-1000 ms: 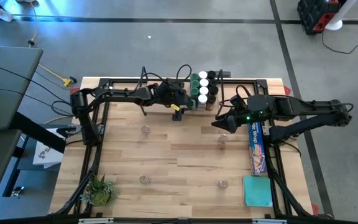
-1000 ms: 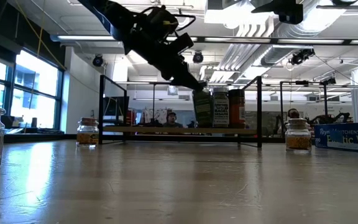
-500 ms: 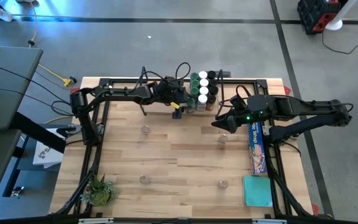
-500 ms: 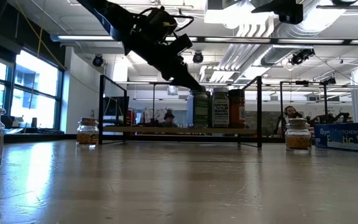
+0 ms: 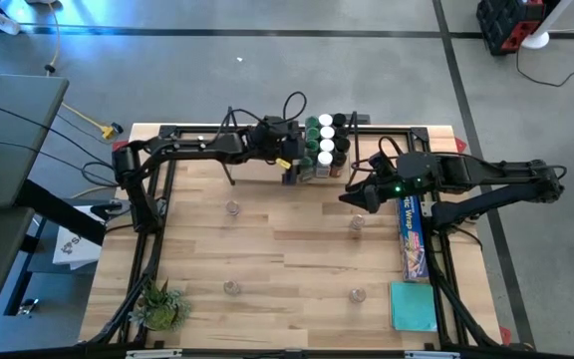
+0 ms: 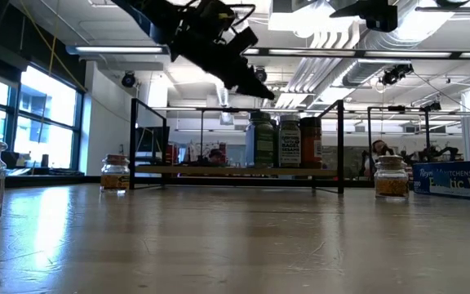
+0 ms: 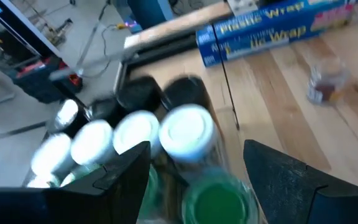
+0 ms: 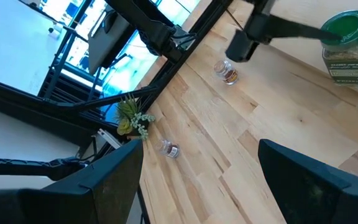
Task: Shelf spices
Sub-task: Put the green seasoning bottle on the shelf aligned with the other green seasoning bottles
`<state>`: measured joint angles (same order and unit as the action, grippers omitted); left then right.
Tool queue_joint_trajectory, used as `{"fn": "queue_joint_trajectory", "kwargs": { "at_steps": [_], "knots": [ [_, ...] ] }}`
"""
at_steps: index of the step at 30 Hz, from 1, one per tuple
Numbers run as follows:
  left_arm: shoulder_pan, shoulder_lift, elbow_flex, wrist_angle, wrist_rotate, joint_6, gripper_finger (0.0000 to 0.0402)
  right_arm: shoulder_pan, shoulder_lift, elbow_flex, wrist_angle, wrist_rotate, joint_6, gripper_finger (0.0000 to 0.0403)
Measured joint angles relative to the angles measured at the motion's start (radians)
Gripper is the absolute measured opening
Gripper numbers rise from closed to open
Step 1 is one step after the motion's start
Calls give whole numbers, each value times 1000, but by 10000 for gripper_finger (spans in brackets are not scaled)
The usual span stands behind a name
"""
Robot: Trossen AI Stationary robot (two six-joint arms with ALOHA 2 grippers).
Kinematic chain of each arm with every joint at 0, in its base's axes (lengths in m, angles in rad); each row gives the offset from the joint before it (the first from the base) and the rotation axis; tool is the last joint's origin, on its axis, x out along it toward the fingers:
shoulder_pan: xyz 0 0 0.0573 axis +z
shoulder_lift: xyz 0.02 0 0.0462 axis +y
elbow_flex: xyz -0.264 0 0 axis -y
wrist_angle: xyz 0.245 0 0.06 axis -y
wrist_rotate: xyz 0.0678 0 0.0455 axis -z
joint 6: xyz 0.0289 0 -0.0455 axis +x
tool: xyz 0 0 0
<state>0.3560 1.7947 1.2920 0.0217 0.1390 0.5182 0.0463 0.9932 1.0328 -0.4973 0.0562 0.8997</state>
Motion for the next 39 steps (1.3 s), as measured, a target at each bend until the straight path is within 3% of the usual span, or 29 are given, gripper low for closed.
{"fn": "queue_joint_trajectory", "kwargs": {
  "at_steps": [4, 7, 10, 12, 19, 25, 39],
  "knots": [
    [-11, -24, 89, -115, -23, -31, 255, 0, 0, 0, 0, 14, -6, 312],
    [-13, -77, 167, -343, -57, -156, 255, 0, 1, 0, 0, 15, -10, 312],
    [-3, -125, 176, -539, 12, -318, 241, 0, 1, 0, -3, 22, -19, 312],
    [-1, -135, 133, -585, 42, -399, 217, 0, 1, 0, -6, 41, -39, 312],
    [-1, -79, -50, -438, 56, -603, 87, 0, 0, 0, -8, 97, -74, 312],
    [-1, -7, -70, -356, -35, -637, 9, 0, 0, 0, -11, 83, -70, 312],
    [4, 66, -70, -182, -65, -700, 1, 0, 0, 0, -15, 62, -63, 312]
  ]
}}
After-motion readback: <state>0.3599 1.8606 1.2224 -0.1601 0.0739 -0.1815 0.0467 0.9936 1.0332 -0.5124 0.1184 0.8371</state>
